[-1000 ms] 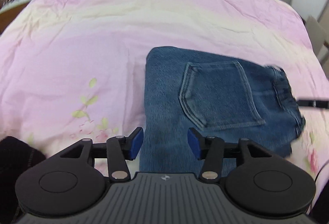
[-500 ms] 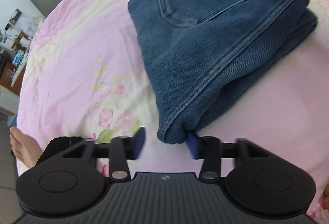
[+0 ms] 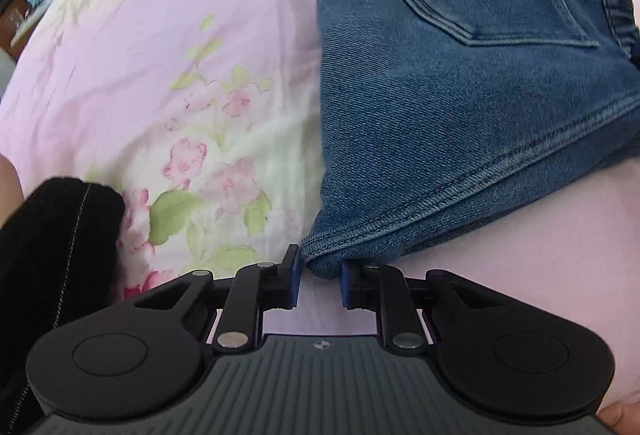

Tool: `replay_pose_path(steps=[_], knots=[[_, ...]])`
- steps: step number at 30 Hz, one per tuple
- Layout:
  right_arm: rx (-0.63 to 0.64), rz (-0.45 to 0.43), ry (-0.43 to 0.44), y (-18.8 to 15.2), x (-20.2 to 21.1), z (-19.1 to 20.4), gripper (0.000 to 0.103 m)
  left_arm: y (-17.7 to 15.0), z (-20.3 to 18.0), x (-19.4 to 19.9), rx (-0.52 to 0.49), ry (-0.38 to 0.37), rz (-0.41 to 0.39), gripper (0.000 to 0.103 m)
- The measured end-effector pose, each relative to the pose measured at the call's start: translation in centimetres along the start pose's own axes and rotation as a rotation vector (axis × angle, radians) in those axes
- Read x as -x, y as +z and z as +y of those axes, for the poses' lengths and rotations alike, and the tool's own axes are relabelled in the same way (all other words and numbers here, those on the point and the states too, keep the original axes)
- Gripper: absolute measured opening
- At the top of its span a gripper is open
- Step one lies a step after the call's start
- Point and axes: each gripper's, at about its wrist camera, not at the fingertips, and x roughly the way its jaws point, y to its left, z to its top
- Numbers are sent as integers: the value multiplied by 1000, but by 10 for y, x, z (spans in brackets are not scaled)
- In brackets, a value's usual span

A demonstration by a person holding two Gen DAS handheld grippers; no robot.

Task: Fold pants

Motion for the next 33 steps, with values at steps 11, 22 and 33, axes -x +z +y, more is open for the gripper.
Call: replay_pose_path(steps=[11, 22, 33], knots=[[7, 5, -4, 6, 17, -6, 17, 2, -15, 49, -107, 98, 53, 27], [-3, -104, -6, 25, 127, -8, 64, 21, -38, 180, -35, 131, -271, 45], [-8, -330, -7, 29, 275, 10, 93, 4, -102, 288, 116, 134, -602, 73]])
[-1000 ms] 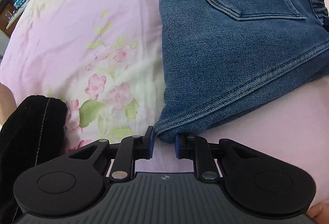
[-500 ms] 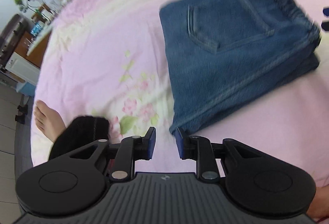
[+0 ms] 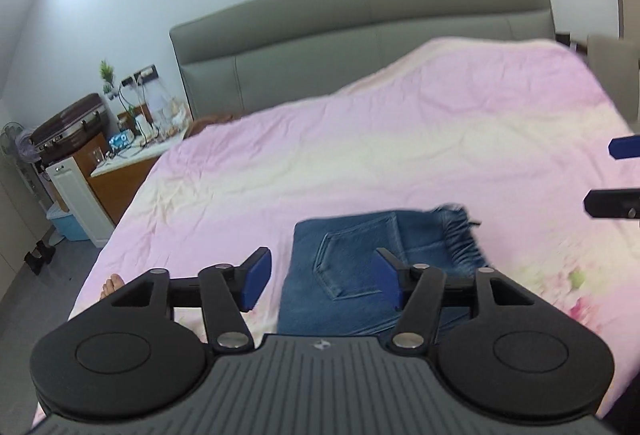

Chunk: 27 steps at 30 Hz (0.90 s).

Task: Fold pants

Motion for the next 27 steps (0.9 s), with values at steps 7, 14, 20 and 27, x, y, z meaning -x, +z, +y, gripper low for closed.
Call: replay_pose_path(steps=[7, 14, 20, 27], knots=[[-14, -128, -45, -8, 71, 23, 98, -8, -25, 51, 74, 23, -167, 92], [-20, -208, -61, -38, 118, 46, 98, -34, -47, 73, 145, 15, -248, 102], [-57, -248, -169, -85, 123, 66, 98, -67, -57, 66, 215, 14, -197, 103], [-116, -127, -161, -116, 80, 64, 98, -92, -71, 36, 195, 22, -64, 103]])
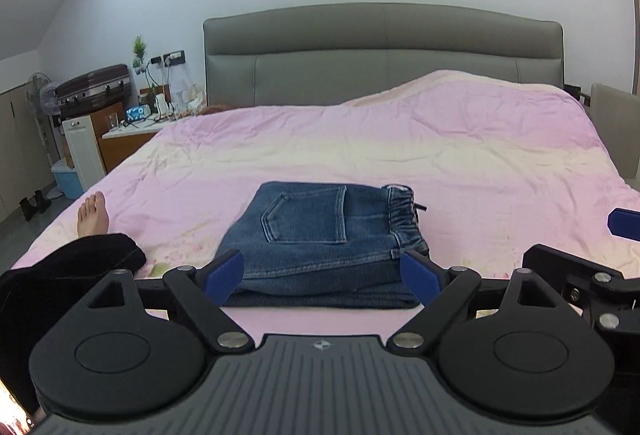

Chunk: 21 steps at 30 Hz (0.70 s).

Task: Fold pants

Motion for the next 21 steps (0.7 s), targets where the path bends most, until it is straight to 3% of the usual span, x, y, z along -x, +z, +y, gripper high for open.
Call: replay_pose_path(steps=[7, 21], knots=[[-102, 109, -39, -16, -29, -19, 98, -21, -11, -14, 5, 0, 80, 103], [-90, 129, -19, -22, -46, -25, 98, -21, -14, -25, -3, -6, 135, 103]])
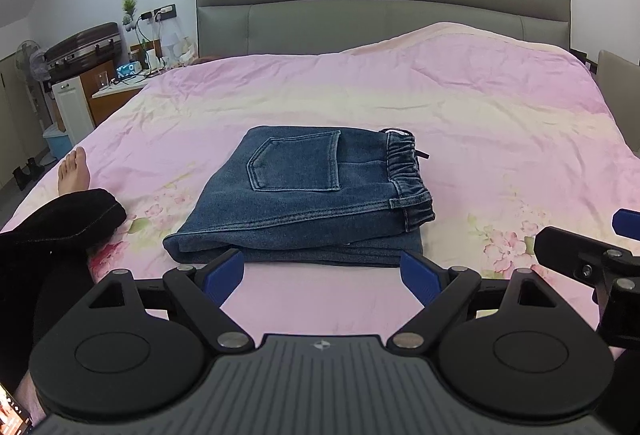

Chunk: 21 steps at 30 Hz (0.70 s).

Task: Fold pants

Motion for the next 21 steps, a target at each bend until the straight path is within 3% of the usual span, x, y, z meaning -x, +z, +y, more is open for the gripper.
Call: replay_pose_path(steps=[21], knots=[[-7, -4, 5, -2, 3, -3, 98, 3, -3, 1, -4, -3, 2, 103]])
